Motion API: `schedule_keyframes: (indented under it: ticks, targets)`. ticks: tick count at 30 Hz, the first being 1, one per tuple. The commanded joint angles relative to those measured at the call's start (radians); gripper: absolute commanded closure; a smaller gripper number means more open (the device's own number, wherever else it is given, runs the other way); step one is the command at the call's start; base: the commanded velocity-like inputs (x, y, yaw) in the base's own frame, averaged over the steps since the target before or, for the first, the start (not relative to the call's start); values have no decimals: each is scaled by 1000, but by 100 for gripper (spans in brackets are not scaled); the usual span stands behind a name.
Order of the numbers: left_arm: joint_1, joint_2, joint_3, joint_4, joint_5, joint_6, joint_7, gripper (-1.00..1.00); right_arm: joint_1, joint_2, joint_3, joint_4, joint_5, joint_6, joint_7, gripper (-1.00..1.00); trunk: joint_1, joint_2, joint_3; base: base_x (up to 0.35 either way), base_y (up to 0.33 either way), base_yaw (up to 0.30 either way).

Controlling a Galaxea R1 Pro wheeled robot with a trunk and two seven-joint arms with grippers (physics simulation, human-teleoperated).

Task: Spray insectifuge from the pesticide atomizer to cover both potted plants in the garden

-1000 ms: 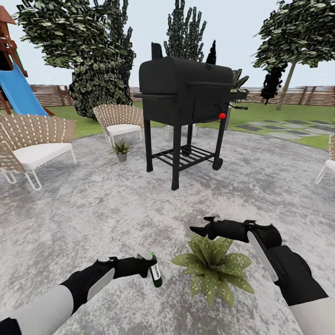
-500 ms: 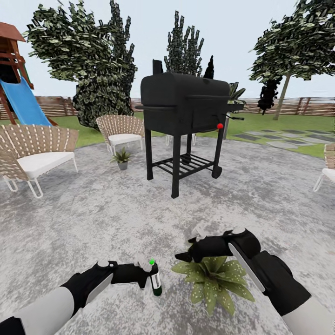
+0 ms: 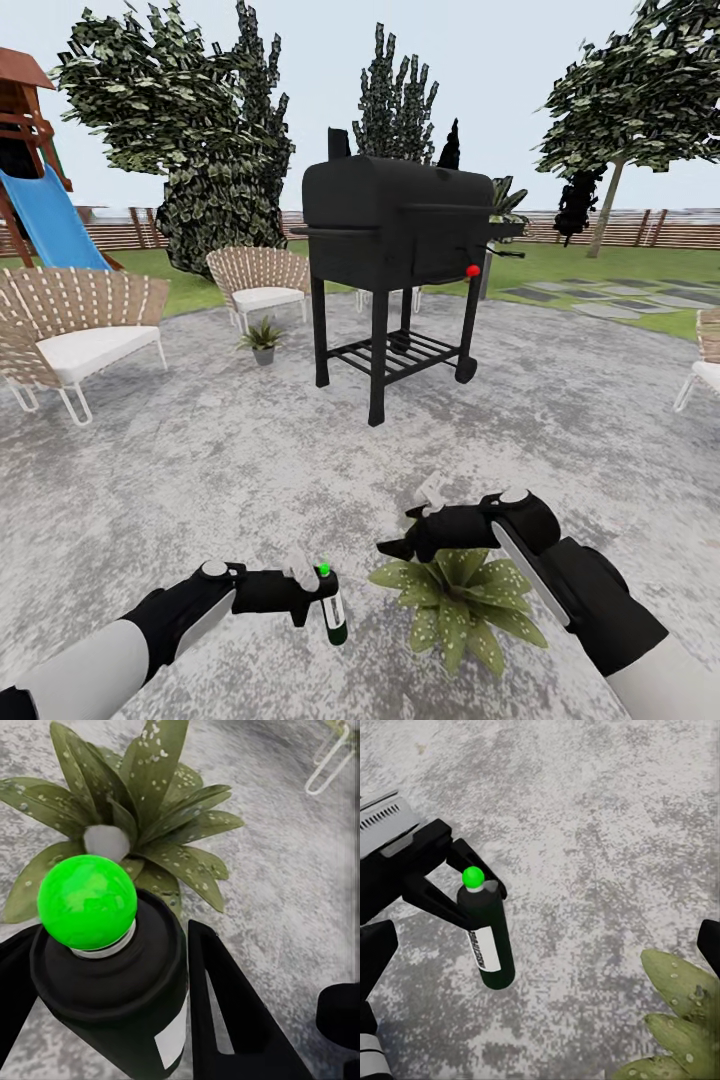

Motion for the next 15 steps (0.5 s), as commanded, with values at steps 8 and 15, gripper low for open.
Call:
schedule_keyframes:
  ticks: [8,15]
  targets:
    - [0,0,1,-1,1,0,-39,100,0,2,4,4,0,-4,-4,-100,0,0,0,0,0,0]
    - [0,-5,76,-3,-8,-2,-204,100,1,41,86,7,2,-9,-6,-100,0,0,0,0,0,0]
